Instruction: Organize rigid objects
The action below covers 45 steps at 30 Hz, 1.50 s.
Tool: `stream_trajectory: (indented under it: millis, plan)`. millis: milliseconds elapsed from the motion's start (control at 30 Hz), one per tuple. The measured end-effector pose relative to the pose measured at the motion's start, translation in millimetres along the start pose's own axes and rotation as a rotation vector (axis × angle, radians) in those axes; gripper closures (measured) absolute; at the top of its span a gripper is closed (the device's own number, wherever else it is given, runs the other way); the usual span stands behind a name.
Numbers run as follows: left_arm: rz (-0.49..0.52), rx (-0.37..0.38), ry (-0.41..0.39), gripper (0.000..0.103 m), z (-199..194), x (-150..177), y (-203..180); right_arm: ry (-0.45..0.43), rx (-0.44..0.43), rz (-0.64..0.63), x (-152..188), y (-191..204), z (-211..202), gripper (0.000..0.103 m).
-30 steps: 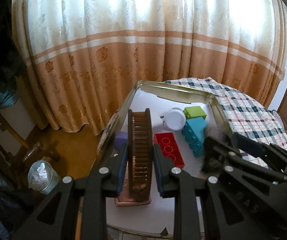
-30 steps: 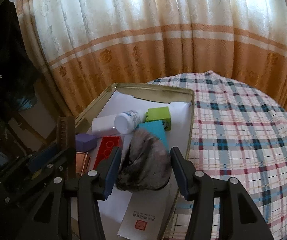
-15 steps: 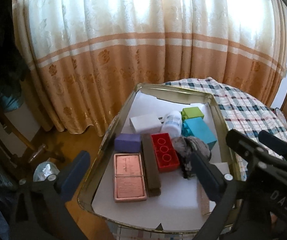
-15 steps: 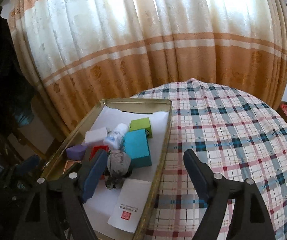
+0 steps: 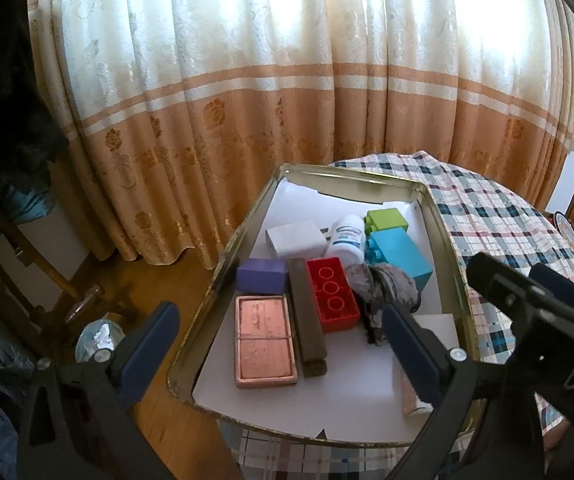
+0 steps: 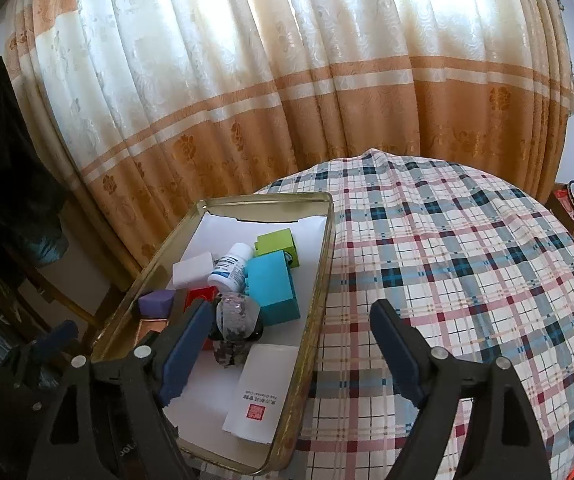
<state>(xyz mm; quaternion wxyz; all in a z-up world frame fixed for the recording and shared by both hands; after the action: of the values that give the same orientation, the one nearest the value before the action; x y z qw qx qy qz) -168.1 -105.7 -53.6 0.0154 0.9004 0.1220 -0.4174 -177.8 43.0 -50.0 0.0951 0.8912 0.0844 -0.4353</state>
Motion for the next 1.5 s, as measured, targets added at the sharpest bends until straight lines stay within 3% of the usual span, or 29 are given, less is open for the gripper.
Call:
stream_trajectory:
  millis: [933,1500]
  plan:
    - [0.019,0.023,-0.041,0.001,-46.1,16.9,0.7,-0.053,-0.010,0.032,15.1,9.2,-46.1,0.018]
    - [0.006,0.057,-0.110,0.001,-88.8,21.2,11.5,-0.155,0.033,0.006,13.3,27.1,-96.2,0.017]
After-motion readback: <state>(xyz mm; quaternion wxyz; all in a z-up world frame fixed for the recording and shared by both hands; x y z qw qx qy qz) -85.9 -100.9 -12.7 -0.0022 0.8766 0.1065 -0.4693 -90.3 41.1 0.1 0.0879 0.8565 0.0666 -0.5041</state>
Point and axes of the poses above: each gripper's, at about its wrist camera, not at the fingertips, and z roughly the way its jaws point, y to its left, x to its underside, the point moved 3 cm from there along z, roughly the way its jaws point, and after that the axes turned 11 degrees about -z, right-handed, at the moved point
